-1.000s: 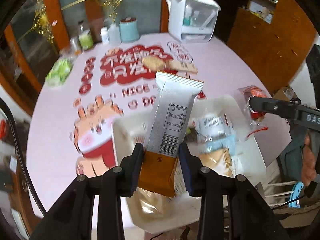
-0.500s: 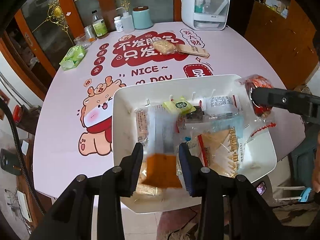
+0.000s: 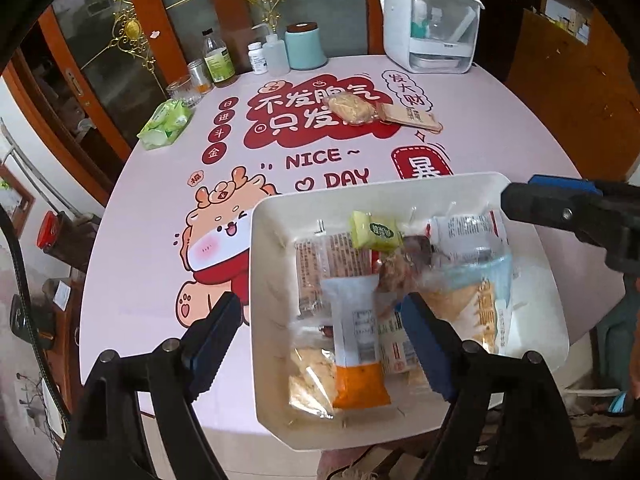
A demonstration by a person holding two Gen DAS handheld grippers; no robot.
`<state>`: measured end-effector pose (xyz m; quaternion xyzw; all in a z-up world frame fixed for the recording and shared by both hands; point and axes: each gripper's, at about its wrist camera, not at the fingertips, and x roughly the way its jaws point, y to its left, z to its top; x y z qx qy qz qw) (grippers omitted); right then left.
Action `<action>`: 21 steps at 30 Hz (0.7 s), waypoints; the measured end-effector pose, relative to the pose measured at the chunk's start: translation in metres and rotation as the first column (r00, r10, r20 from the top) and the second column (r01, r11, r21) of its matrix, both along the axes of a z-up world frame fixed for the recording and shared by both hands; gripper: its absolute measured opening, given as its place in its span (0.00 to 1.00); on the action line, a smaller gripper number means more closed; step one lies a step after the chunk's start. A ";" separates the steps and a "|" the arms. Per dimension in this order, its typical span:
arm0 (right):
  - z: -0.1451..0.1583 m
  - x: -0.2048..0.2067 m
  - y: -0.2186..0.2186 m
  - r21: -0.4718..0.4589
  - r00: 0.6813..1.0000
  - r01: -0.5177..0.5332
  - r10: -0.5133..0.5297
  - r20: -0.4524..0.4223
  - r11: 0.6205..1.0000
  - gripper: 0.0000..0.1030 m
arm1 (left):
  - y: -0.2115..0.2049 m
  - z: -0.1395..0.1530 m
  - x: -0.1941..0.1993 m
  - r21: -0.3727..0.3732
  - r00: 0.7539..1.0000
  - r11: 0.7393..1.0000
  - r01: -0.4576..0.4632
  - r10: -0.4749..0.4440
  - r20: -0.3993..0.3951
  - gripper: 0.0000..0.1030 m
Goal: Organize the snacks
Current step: 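Release the orange bar and red snack into the tray with both tools, then grasp the clear puffed-snack bag with the left tool while the right tool grasps the brown biscuit pack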
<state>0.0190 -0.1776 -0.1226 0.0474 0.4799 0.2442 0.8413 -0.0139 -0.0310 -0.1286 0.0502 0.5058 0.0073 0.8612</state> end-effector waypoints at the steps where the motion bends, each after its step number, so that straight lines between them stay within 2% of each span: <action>1: 0.000 0.001 -0.002 0.003 1.000 0.004 -0.004 -0.003 1.000 0.55 | 0.001 0.001 0.002 -0.006 1.000 1.000 -0.002 0.002 0.001 0.79; 15: -0.019 0.013 -0.033 0.015 0.995 0.092 -0.091 -0.049 0.996 0.55 | -0.013 0.001 0.031 -0.009 0.999 0.999 0.030 -0.031 -0.015 0.79; 21: -0.018 0.025 -0.045 -0.036 0.992 0.124 -0.125 -0.025 0.992 0.55 | -0.026 -0.003 0.049 -0.002 0.997 0.998 0.070 -0.070 -0.026 0.79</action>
